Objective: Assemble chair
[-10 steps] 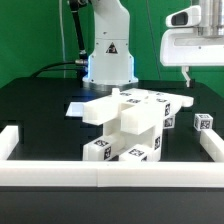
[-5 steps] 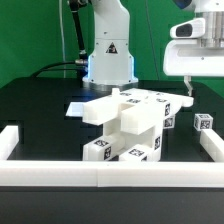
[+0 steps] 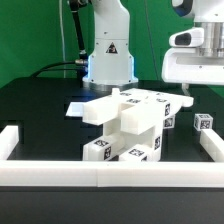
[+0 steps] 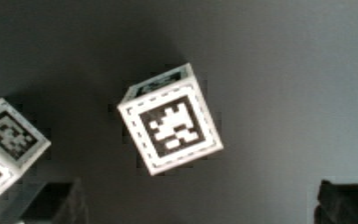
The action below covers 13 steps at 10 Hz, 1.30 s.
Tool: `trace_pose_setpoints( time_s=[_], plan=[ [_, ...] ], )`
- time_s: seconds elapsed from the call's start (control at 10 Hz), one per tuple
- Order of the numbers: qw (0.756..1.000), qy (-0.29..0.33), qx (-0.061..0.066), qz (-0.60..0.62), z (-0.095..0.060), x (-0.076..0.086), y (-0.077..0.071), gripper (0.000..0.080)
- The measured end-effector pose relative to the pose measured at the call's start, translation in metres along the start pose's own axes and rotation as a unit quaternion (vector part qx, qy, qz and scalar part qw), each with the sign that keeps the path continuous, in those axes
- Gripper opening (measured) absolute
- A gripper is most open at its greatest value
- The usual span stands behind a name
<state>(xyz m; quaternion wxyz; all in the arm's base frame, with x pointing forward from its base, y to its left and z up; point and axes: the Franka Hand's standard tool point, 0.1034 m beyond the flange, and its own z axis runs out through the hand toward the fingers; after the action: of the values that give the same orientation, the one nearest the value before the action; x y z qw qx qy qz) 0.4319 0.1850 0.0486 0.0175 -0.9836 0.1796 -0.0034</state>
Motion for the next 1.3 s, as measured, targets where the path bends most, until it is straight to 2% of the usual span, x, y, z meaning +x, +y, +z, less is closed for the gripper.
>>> trace_pose_setpoints(
  time_s=[0.6,1.3],
  plan=[
    [1.000,-0.009,-0.015,-0.005,0.020,-0.004,0.002,0.0649],
    [1.000,-0.014,-0.023,-0.007,0.032,-0.007,0.001,0.0649]
  ],
)
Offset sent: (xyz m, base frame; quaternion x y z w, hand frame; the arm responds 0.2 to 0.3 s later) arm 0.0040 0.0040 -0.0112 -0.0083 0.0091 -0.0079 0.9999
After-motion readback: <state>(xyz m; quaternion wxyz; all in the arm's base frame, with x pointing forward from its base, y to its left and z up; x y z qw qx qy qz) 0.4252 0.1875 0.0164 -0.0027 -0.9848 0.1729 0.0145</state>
